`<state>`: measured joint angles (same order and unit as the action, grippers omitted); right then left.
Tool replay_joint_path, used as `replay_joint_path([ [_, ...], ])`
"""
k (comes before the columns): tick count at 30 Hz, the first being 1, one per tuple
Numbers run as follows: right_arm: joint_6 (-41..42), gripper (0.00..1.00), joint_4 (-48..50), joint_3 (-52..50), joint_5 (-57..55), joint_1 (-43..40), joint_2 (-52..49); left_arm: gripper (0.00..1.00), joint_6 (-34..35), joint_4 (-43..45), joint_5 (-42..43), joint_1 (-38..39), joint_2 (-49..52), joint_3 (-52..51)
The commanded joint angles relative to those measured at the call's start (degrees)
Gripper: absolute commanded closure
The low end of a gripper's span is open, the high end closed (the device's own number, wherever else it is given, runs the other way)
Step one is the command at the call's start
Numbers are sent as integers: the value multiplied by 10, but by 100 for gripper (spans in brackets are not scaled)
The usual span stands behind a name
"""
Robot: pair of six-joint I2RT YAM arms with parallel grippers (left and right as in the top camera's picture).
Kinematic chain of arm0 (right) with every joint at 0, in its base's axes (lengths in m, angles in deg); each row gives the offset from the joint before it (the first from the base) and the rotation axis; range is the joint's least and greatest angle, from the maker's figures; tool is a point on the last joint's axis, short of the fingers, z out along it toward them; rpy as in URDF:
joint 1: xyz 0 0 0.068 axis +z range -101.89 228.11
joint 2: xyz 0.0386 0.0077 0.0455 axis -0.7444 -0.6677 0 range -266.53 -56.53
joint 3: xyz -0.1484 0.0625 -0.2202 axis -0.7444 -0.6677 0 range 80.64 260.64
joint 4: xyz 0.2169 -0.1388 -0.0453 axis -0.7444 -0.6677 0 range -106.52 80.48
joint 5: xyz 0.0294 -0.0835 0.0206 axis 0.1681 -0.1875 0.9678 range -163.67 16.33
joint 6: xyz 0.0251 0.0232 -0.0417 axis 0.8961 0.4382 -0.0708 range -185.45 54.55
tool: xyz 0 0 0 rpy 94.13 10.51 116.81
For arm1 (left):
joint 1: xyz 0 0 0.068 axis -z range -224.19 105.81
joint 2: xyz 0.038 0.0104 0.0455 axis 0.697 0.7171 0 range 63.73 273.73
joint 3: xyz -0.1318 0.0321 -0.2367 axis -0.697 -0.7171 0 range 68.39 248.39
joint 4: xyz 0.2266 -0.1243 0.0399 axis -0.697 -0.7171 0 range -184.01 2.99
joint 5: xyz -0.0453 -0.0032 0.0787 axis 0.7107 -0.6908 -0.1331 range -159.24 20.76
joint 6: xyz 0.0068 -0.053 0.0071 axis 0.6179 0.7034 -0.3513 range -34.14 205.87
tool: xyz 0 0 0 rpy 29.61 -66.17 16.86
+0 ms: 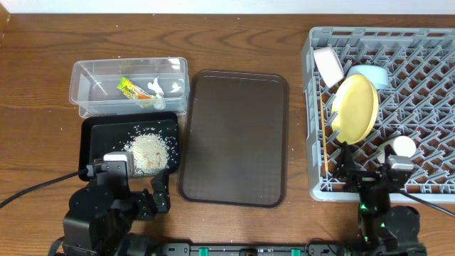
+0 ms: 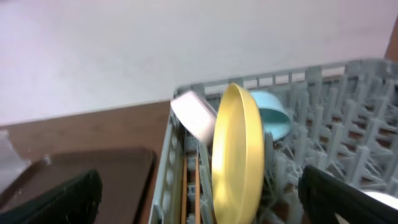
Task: Sort waste into correct bins and load items into the dishwasher rack
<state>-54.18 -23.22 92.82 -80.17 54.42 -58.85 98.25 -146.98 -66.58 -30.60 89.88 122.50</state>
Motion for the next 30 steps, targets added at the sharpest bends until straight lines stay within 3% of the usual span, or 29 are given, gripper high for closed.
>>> replay_joint_path([
  [1,-7,1,51,-40,-6,0,17,0,3,0,-1,2,0,-2],
  [8,-61,1,147,-108,-5,0,20,0,3,0,-1,2,0,-2],
  [13,-63,1,95,-119,23,-3,20,0,3,0,-1,2,0,-2],
  [30,-82,1,96,-119,42,-9,20,1,3,0,-1,2,0,-2],
])
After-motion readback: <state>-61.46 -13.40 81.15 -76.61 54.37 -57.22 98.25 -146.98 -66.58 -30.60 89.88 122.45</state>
